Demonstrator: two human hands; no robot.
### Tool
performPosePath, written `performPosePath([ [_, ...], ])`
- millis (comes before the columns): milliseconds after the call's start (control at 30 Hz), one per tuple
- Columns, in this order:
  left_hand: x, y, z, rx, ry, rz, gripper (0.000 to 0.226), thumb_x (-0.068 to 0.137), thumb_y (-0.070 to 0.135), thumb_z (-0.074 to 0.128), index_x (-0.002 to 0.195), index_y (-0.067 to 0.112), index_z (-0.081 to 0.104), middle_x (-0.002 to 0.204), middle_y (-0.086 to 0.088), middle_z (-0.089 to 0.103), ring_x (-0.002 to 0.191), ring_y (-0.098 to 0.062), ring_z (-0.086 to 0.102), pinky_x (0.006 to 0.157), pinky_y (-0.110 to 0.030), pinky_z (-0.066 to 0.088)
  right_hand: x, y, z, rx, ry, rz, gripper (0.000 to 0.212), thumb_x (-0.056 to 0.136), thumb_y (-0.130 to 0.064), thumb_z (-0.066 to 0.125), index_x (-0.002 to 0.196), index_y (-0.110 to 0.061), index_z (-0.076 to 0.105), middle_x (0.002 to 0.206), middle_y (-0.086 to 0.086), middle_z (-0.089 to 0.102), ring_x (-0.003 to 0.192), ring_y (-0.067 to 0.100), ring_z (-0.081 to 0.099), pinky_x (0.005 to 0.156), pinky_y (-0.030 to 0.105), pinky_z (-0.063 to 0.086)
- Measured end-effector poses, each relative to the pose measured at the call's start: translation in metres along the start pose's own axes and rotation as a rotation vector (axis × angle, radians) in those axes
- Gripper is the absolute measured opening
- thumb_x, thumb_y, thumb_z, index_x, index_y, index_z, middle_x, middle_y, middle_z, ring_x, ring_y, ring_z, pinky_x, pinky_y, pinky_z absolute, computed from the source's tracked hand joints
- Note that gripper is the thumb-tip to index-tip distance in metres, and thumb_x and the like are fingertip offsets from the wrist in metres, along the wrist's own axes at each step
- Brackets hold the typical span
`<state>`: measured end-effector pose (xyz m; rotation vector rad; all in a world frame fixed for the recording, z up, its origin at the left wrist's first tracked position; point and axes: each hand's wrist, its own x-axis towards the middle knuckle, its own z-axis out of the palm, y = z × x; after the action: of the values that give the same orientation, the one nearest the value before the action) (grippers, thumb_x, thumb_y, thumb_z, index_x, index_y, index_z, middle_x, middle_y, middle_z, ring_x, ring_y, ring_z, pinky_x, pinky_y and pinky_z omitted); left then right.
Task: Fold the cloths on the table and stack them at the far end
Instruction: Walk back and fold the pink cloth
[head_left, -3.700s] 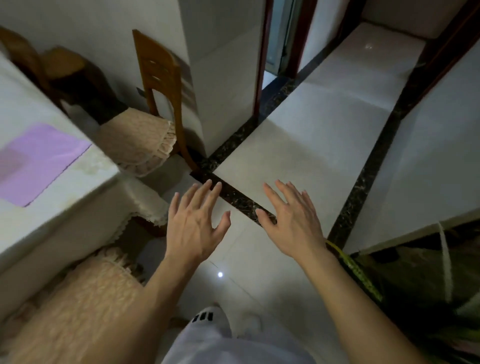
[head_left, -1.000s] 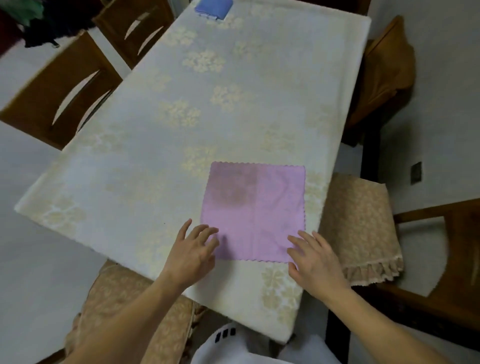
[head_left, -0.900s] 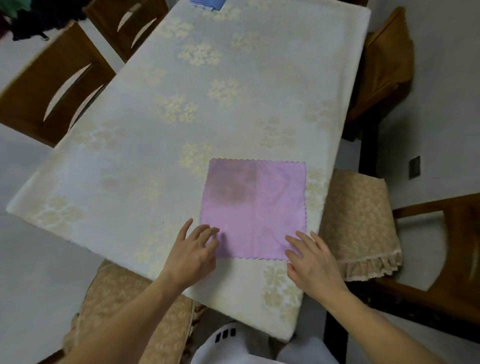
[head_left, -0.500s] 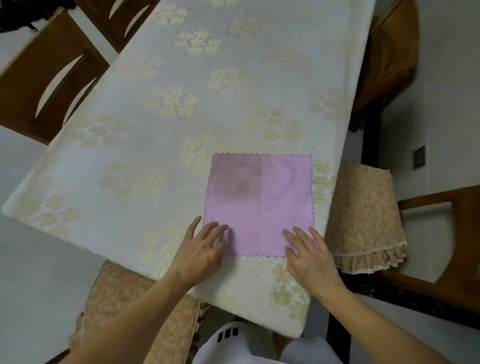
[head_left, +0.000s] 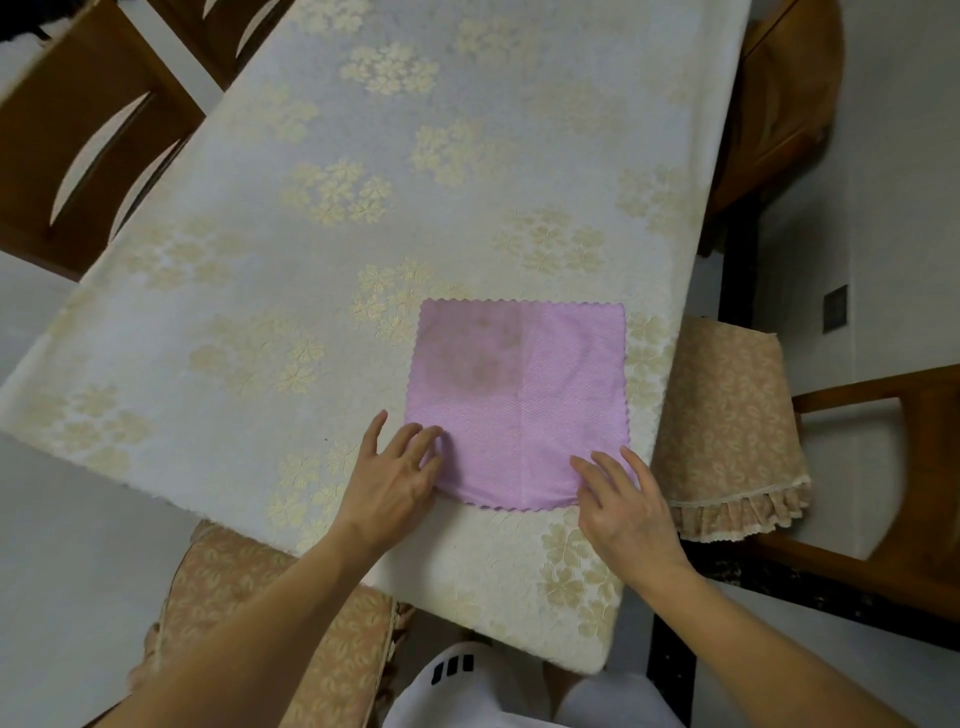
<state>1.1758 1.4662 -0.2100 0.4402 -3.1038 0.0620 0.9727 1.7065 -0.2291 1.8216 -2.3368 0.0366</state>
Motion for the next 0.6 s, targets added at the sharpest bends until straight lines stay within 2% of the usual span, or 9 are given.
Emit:
performPosePath([
  [100, 0.001, -0.003, 0.002, 0.006, -0.005, -0.043, 0.028, 0.067, 0.024, 0.078, 0.088, 0.008, 0.069, 0.121, -0.013, 0.064, 0.108, -0.032, 0.062, 0.106, -0.067, 0.034, 0.001, 0.003, 0.0, -0.02, -0.01, 0.025, 0.016, 0.066, 0.004, 0.077, 0.078, -0.005, 0.072, 0.121, 0.015, 0.068, 0.111, 0.035, 0.064, 0.108, 0.057, 0.039],
  [233, 0.011, 0.006, 0.002, -0.036, 0.011, -0.025, 0.033, 0.074, 0.035, 0.074, 0.095, 0.01, 0.069, 0.121, -0.01, 0.064, 0.109, -0.029, 0.061, 0.107, -0.067, 0.033, 0.008, 0.005, 0.001, 0.005, 0.029, 0.067, 0.005, 0.071, -0.004, 0.073, 0.072, -0.006, 0.069, 0.115, 0.015, 0.07, 0.106, 0.034, 0.066, 0.107, 0.055, 0.039],
  [333, 0.017, 0.012, -0.001, -0.037, 0.02, 0.022, 0.032, 0.074, 0.03, 0.072, 0.099, 0.011, 0.07, 0.12, -0.008, 0.064, 0.11, -0.028, 0.061, 0.108, -0.066, 0.032, 0.011, 0.005, 0.003, 0.02, 0.037, 0.078, 0.005, 0.076, -0.01, 0.069, 0.071, -0.007, 0.068, 0.115, 0.013, 0.07, 0.106, 0.033, 0.066, 0.108, 0.055, 0.039],
  [400, 0.019, 0.009, -0.003, -0.033, 0.02, 0.006, 0.032, 0.07, 0.027, 0.076, 0.097, 0.01, 0.071, 0.119, -0.008, 0.065, 0.109, -0.028, 0.061, 0.107, -0.066, 0.034, 0.012, 0.007, 0.003, 0.004, 0.025, 0.066, 0.004, 0.072, -0.007, 0.072, 0.071, -0.007, 0.068, 0.116, 0.014, 0.069, 0.106, 0.034, 0.065, 0.106, 0.057, 0.041],
  [500, 0.018, 0.002, -0.006, -0.032, 0.014, -0.013, 0.03, 0.067, 0.024, 0.081, 0.09, 0.009, 0.071, 0.119, -0.009, 0.066, 0.11, -0.029, 0.062, 0.105, -0.067, 0.035, 0.012, 0.011, -0.002, -0.028, -0.01, 0.109, 0.017, 0.062, 0.001, 0.078, 0.073, -0.006, 0.068, 0.118, 0.016, 0.068, 0.108, 0.035, 0.064, 0.104, 0.06, 0.04],
  [600, 0.013, -0.002, -0.01, -0.042, 0.019, 0.009, 0.028, 0.066, 0.024, 0.083, 0.086, 0.009, 0.072, 0.119, -0.01, 0.067, 0.11, -0.029, 0.063, 0.105, -0.067, 0.036, 0.01, 0.014, -0.005, -0.031, 0.01, 0.142, 0.014, 0.065, 0.0, 0.078, 0.071, -0.005, 0.067, 0.118, 0.017, 0.068, 0.107, 0.035, 0.065, 0.105, 0.06, 0.039],
])
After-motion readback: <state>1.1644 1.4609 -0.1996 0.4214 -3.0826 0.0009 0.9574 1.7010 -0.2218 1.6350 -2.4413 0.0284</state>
